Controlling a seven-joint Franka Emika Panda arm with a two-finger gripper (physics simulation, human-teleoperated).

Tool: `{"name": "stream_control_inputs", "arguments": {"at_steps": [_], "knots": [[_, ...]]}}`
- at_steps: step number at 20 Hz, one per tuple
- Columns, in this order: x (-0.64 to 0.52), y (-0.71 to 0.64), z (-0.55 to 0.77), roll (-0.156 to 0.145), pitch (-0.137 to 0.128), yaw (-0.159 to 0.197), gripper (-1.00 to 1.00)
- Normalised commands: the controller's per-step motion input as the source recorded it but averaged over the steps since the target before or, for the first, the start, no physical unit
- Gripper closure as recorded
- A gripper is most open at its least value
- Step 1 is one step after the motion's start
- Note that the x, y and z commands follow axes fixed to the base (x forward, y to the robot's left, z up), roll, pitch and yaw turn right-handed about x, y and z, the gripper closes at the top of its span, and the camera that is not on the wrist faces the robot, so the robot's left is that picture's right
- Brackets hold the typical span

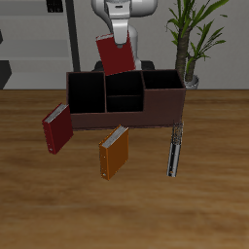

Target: Place the left red book into the back desk caddy's back compartment

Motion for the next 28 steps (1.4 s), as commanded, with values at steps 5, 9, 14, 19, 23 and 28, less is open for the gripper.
{"name": "stream_control_inputs", "arguments": {"at_steps": [5, 9, 14, 19, 23, 28], "knots": [[0.07, -0.04, -0.03, 0.002, -0.008, 0.007, 1.0], [0.05, 0.02, -0.12, 0.007, 0.012, 0.0, 1.0], [0.05, 0.14, -0.16, 0.031, 0.022, 0.009, 1.0], [0.05, 0.03, -0.06, 0.01, 0.005, -0.001, 1.0], [-0.01, 0.03, -0.18, 0.011, 0.043, -0.022, 1.0], [-0.02, 0.07, -0.16, 0.017, 0.033, 0.002, 1.0]]}}
